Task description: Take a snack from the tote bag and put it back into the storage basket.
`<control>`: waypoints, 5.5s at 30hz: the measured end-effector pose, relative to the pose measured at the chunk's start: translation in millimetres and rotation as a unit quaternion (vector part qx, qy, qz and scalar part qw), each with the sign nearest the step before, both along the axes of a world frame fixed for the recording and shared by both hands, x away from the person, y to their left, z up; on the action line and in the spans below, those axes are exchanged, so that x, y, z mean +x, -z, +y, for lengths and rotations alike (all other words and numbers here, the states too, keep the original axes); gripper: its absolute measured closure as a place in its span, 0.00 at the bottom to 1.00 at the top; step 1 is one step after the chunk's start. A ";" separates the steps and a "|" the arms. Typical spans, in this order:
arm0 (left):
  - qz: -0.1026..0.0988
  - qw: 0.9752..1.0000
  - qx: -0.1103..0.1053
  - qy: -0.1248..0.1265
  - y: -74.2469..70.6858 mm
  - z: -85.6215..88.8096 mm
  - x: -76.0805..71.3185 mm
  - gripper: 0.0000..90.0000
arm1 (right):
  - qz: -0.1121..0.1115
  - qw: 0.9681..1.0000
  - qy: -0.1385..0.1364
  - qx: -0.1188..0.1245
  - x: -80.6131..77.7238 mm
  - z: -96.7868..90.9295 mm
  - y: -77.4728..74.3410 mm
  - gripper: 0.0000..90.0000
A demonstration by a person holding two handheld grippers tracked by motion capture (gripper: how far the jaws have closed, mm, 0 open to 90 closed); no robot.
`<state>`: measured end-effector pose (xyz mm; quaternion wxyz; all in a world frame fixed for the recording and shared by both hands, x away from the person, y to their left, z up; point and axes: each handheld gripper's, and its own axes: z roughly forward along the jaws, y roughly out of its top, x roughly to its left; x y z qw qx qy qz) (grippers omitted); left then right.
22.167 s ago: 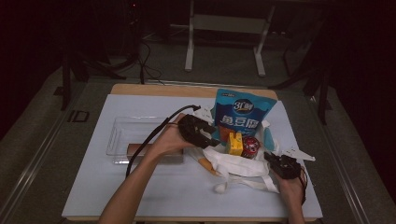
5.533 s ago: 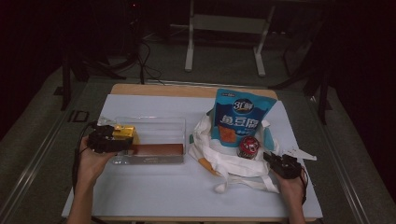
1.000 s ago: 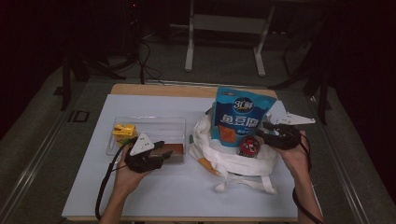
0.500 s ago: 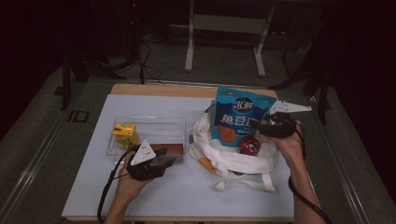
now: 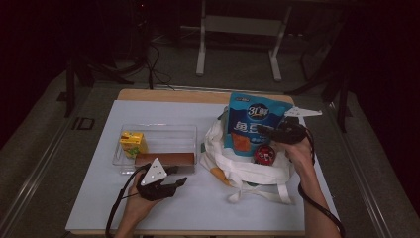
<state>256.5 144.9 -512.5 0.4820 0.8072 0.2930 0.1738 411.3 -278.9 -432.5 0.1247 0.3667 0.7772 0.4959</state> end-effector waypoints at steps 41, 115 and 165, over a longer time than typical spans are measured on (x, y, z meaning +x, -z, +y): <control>-0.011 1.000 0.013 -0.005 25.9 -8.6 -1.7 0.52 | 0.107 0.967 0.069 0.221 6.6 -7.9 10.7 1.00; -0.005 1.000 0.003 0.001 26.0 -6.3 -0.3 0.51 | 0.073 0.953 -0.035 0.292 -23.7 19.3 -63.6 1.00; -0.003 1.000 -0.002 0.003 25.9 -5.1 0.2 0.50 | 0.066 0.946 -0.100 0.301 -32.0 77.0 -92.2 1.00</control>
